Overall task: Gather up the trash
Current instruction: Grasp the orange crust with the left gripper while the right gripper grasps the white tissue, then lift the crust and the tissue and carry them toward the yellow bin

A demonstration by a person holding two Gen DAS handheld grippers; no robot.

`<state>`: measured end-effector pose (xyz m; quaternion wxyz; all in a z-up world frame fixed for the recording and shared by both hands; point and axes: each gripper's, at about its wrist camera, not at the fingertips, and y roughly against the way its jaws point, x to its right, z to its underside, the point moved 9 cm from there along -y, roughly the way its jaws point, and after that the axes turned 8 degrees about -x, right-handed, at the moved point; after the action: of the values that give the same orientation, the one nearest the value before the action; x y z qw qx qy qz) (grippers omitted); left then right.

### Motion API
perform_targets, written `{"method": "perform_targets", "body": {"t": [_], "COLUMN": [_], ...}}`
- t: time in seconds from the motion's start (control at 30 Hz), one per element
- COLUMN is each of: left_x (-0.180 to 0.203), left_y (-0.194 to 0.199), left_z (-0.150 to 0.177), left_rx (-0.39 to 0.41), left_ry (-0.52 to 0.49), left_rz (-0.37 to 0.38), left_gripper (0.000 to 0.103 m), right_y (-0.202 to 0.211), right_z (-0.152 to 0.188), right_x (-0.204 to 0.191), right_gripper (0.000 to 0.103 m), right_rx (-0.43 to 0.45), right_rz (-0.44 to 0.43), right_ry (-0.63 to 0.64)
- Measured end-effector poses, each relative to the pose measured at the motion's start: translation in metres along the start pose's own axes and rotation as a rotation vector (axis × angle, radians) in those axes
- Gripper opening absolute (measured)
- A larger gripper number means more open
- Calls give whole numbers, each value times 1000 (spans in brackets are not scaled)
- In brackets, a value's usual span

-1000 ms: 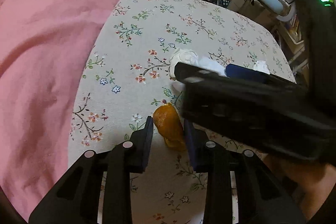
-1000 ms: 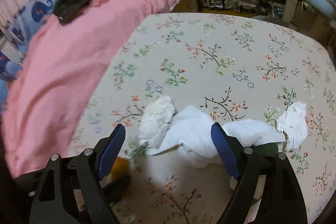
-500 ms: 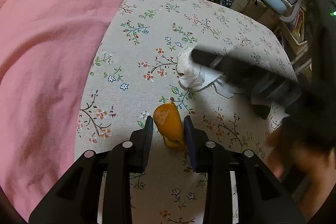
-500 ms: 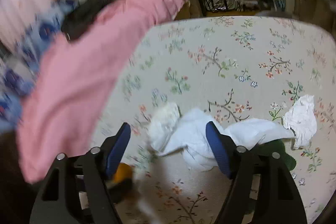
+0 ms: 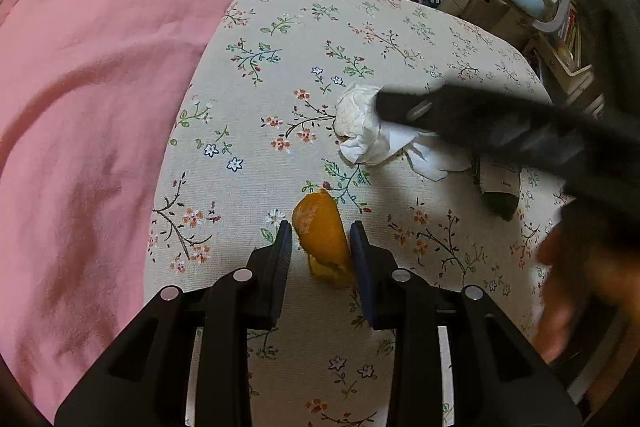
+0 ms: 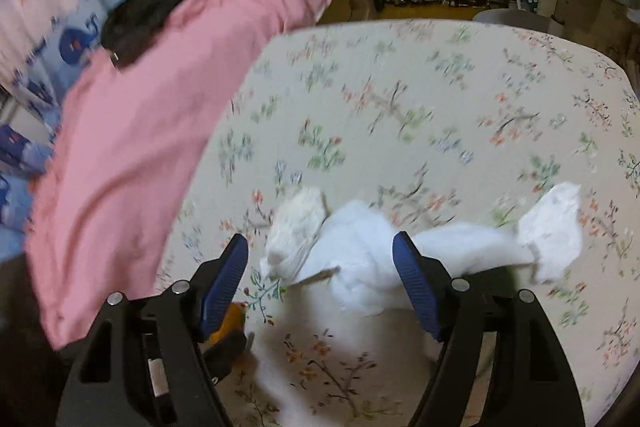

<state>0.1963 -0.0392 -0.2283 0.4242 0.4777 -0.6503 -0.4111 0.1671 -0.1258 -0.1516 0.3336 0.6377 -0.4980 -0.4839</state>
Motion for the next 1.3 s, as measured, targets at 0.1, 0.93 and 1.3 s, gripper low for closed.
{"method": "perform_targets", "body": {"t": [0.1, 0.93, 1.3], "left_x": [-1, 1, 10], "left_y": [0, 15, 66], "left_z": [0, 16, 46], "left_rx": [-1, 51, 169], "left_ry": [3, 31, 65], "left_rz": [5, 47, 159], "left_gripper": [29, 18, 18], "right_y": [-14, 75, 132], "right_z": [6, 58, 101], "right_x": [-6, 1, 24], "right_gripper": [72, 17, 17], "right_rx": [7, 141, 251], "right_rz": [83, -196, -387], "right_ry": [11, 104, -30]}}
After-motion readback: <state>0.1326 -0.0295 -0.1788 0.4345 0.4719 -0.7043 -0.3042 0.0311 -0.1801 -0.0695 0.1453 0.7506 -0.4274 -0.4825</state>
